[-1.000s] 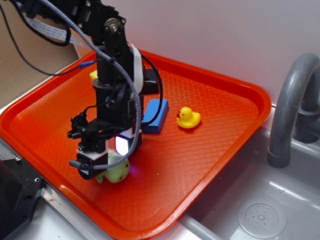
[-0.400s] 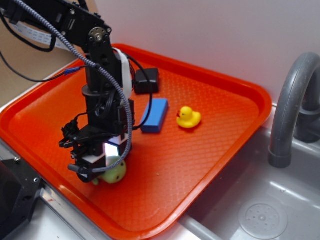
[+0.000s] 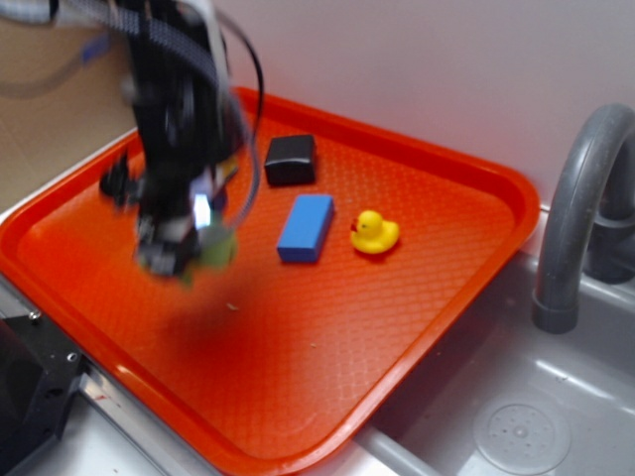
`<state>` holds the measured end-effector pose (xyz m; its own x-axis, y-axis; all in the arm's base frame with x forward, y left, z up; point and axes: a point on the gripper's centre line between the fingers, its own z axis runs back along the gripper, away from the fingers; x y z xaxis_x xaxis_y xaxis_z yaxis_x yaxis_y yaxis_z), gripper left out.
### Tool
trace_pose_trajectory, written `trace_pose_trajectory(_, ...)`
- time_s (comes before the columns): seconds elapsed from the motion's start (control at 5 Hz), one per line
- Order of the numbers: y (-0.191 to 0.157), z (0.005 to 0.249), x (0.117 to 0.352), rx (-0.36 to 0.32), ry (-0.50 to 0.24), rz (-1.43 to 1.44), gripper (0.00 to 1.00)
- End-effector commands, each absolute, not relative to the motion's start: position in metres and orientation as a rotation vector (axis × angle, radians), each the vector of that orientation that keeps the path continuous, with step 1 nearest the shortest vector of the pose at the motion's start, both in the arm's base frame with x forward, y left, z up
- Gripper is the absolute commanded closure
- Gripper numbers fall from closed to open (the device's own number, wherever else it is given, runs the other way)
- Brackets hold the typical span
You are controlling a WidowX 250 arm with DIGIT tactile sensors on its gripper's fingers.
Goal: Grab the green animal.
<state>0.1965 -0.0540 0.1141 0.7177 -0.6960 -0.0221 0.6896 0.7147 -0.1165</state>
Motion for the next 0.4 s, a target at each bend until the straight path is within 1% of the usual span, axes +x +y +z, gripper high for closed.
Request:
trace_pose_trajectory(0.0, -0.028, 0.224, 0.187, -0.054, -0.062, -0.265, 1.00)
trace_pose_trajectory(0.2, -0.041, 0.263, 0.181, -0.001, -0.094, -0.091, 1.00)
